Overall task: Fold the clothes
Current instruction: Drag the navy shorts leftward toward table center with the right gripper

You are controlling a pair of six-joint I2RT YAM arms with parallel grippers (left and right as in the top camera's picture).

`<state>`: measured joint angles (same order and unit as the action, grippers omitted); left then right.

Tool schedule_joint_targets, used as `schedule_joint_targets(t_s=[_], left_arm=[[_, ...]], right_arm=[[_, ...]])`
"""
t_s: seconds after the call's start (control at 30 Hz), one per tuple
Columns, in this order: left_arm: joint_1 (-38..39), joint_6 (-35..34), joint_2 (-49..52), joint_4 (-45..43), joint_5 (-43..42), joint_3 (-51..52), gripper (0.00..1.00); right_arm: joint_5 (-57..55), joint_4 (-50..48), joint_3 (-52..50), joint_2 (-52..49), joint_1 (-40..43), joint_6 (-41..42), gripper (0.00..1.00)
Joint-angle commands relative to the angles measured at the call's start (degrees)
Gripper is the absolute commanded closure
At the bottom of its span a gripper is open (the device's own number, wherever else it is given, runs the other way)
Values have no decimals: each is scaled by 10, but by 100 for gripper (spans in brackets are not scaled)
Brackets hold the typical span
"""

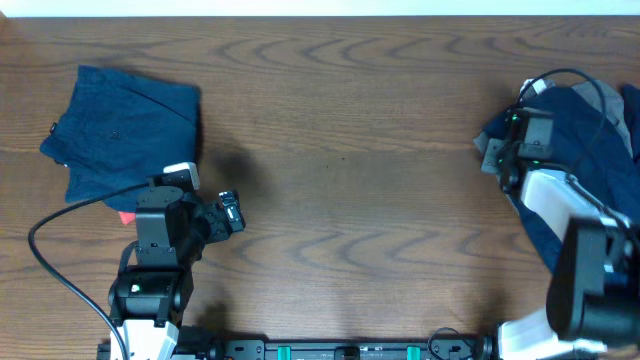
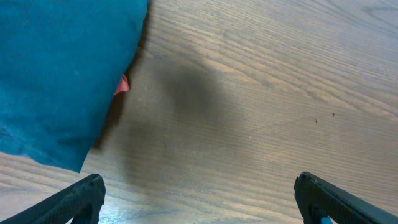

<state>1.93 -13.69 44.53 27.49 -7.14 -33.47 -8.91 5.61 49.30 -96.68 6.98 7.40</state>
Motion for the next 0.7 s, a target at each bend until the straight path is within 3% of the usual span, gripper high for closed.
schedule_joint_targets(t_s=[0.0, 0.3, 0.4, 0.53, 0.67], left_arm=[[-3, -3, 0, 1, -1, -13, 2], [-3, -3, 0, 1, -2, -13, 2], [-3, -3, 0, 1, -2, -13, 2], [-3, -3, 0, 1, -2, -13, 2], [-3, -3, 0, 1, -2, -13, 2]], right_arm=[[20, 20, 63, 98, 19, 2, 99], [235, 215, 179, 253, -13, -19, 99], [331, 210, 185, 289, -57, 1, 99], [321, 163, 185, 300, -140, 35, 99], [219, 158, 184, 269, -212, 36, 99]])
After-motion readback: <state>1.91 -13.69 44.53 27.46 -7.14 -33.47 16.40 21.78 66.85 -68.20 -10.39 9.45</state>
